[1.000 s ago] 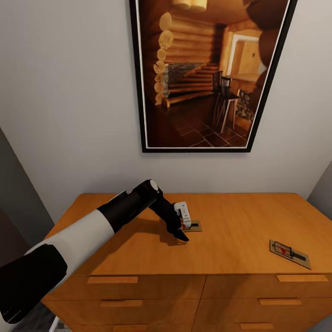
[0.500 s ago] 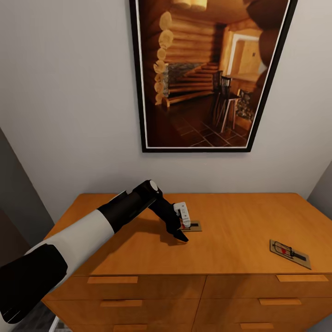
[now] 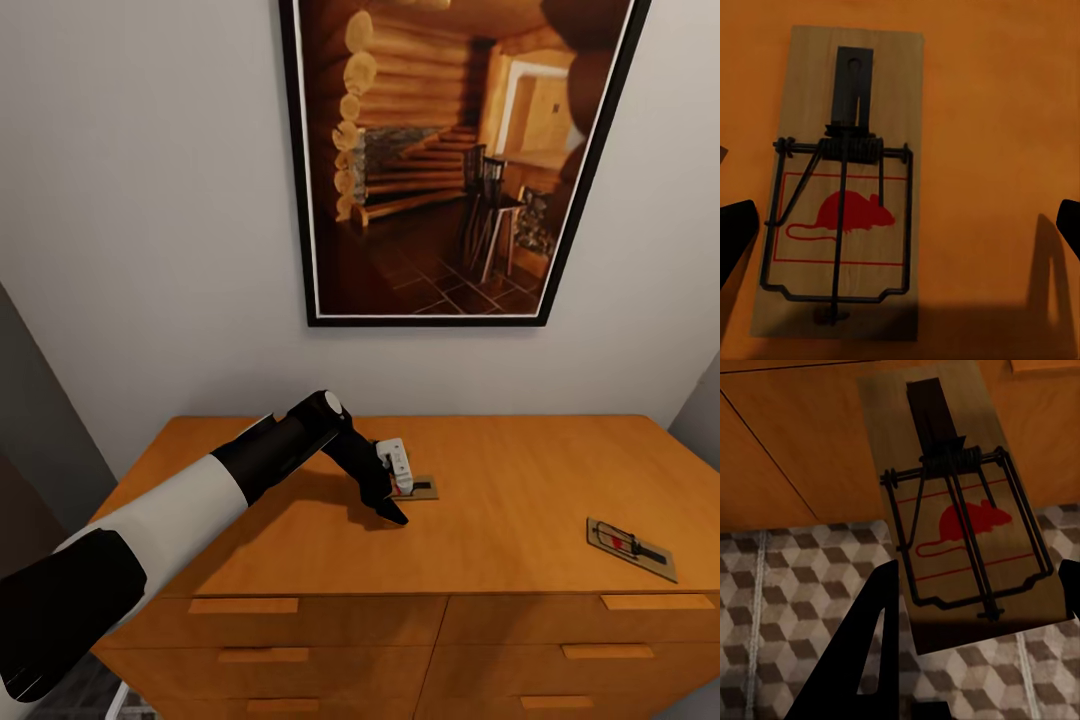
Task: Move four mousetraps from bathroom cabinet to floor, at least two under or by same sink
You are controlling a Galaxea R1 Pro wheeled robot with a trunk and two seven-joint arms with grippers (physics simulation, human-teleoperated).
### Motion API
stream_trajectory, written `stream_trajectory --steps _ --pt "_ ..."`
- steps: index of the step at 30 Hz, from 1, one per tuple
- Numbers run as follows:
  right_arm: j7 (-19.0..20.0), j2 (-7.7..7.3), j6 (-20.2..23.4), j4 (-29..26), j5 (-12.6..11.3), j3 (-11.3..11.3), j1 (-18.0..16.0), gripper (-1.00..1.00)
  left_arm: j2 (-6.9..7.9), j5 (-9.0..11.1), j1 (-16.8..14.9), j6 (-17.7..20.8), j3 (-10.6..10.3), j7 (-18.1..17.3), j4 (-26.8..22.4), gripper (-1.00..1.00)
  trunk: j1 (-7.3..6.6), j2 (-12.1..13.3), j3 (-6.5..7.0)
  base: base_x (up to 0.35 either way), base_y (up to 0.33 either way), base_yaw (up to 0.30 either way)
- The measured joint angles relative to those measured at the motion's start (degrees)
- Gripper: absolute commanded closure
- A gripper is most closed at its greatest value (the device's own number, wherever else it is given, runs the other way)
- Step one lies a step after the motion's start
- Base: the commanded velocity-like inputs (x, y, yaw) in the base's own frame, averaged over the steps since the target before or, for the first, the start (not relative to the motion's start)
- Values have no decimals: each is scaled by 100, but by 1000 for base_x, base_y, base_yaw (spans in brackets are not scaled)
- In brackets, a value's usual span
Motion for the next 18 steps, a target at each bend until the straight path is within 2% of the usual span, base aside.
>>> stream_trajectory --steps 18 --pt "-2 0 0 -1 0 0 3 100 7 25 -4 -18 0 -1 6 -100 -1 -1 -6 0 0 0"
